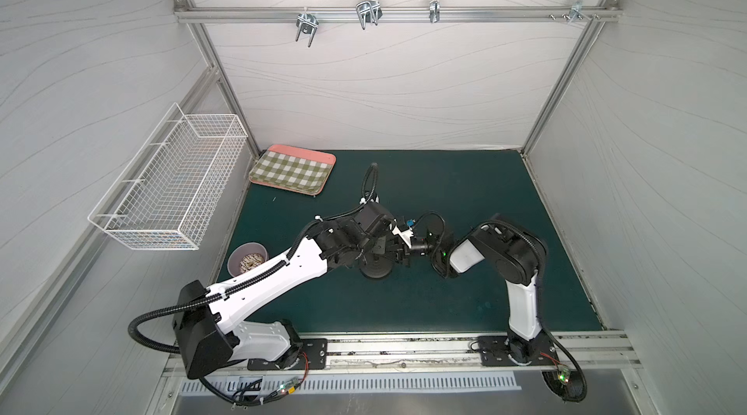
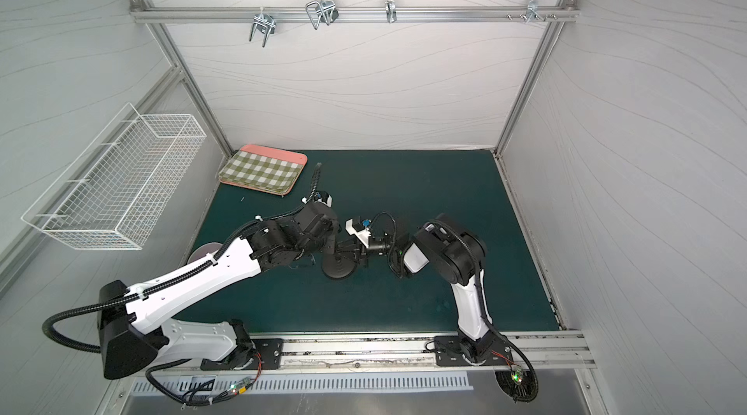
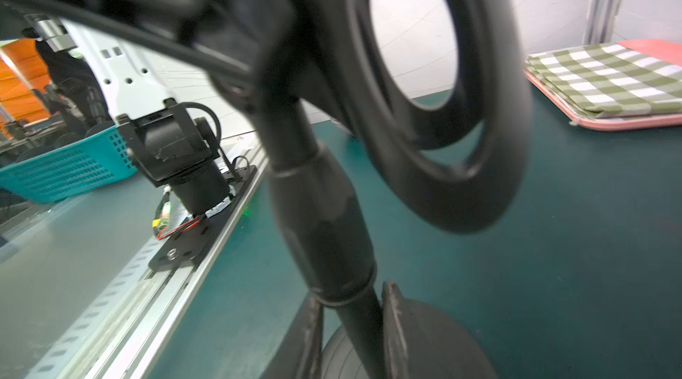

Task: Assemble a microphone stand
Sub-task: Hold the microphone stand pole at the microphone stand base.

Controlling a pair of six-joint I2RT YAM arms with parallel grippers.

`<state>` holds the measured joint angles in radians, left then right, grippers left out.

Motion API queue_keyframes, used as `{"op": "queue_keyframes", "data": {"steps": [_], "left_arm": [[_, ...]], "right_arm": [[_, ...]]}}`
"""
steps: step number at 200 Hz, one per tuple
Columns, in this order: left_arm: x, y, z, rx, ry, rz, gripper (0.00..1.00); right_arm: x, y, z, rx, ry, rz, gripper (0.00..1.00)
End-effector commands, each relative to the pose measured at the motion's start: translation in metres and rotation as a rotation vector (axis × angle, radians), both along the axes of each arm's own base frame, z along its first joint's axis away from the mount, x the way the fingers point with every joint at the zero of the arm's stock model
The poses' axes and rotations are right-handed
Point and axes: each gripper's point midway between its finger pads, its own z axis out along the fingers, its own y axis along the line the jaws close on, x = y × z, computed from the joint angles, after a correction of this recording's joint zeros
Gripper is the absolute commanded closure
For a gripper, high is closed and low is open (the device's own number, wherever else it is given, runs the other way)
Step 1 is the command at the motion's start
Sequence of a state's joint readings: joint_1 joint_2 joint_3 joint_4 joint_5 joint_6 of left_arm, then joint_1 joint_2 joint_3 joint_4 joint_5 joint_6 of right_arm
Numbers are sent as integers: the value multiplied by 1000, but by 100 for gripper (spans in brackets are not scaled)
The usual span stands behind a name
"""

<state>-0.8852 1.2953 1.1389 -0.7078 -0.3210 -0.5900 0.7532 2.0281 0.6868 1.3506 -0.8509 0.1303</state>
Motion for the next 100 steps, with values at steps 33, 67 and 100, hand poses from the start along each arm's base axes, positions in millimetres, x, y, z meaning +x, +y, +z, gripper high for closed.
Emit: {"op": "queue_keyframes", "data": {"steps": [33,67,100], "left_arm": [[0,-11,-2,-27,51,-24,87],[1,-10,-3,-28,50,-19,87],[1,-10,-4,-32,54,-21,86]], "right_arm": [[-5,11,-11,-3,-46,-30,80],[2,8,-16,-37,-102,-181,89],[8,4,-13,-77,-170,-412,90]]}}
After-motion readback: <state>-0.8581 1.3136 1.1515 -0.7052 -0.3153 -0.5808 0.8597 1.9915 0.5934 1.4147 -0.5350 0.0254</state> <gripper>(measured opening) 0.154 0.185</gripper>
